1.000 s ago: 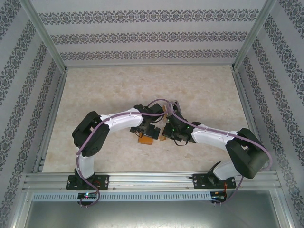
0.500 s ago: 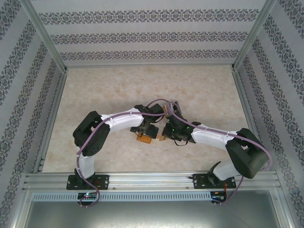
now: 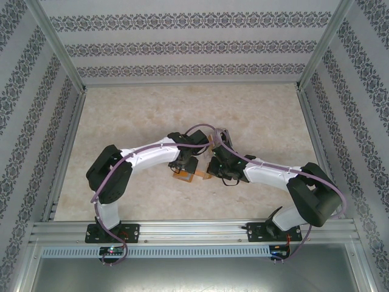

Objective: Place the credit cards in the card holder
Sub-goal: Open the card holder at the center of the table.

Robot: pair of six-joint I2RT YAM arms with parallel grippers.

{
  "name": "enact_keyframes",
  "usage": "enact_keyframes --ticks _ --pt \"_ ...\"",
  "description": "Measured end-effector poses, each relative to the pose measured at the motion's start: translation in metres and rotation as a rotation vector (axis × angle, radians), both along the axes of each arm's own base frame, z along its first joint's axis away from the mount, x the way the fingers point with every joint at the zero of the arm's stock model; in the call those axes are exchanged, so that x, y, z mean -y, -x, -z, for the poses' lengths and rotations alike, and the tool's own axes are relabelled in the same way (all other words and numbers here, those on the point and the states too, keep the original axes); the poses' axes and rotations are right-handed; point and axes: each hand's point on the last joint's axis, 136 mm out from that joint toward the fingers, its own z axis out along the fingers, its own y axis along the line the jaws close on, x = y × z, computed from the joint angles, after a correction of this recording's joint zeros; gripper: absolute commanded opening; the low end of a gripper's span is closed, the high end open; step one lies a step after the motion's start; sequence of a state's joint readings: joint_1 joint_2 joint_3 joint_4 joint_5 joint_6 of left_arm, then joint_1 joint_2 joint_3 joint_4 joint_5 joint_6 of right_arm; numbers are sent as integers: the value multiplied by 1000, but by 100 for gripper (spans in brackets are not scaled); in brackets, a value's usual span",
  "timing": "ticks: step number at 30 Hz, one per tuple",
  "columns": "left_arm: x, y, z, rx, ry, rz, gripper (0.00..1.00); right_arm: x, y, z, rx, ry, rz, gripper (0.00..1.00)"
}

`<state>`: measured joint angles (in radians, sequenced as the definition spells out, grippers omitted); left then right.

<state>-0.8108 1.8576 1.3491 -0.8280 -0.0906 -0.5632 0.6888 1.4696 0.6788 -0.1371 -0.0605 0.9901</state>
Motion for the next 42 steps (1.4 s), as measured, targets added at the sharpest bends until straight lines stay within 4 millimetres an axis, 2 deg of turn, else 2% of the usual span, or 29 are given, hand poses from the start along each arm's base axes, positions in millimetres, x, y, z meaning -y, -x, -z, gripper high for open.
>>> enact_keyframes --ticks 3,5,7,9,15,21,24,31,42 --pt "0 -1 -3 9 2 -3 26 0 0 0 1 0 -1 0" --pt "-2 -3 -9 28 2 -6 19 0 0 0 2 1 -2 0" --pt "-5 -5 -17 54 2 -9 6 0 0 0 1 1 -2 0" --pt "-8 -7 -24 72 5 -14 0 0 0 0 2 2 -1 0" --pt "-26 -11 -26 52 53 -69 0 1 -3 -2 5 7 -2 0" --pt "-38 -7 -23 -11 248 -157 0 2 -1 -13 20 15 -31 0" --pt "-39 -5 -19 -38 329 -202 0 1 -4 -27 45 -4 -35 0" --pt "-33 7 -12 -72 438 -269 0 -3 -14 -75 153 -59 -33 0" --pt "-29 9 -25 -27 538 -317 0 2 -12 -101 223 -53 -53 0"
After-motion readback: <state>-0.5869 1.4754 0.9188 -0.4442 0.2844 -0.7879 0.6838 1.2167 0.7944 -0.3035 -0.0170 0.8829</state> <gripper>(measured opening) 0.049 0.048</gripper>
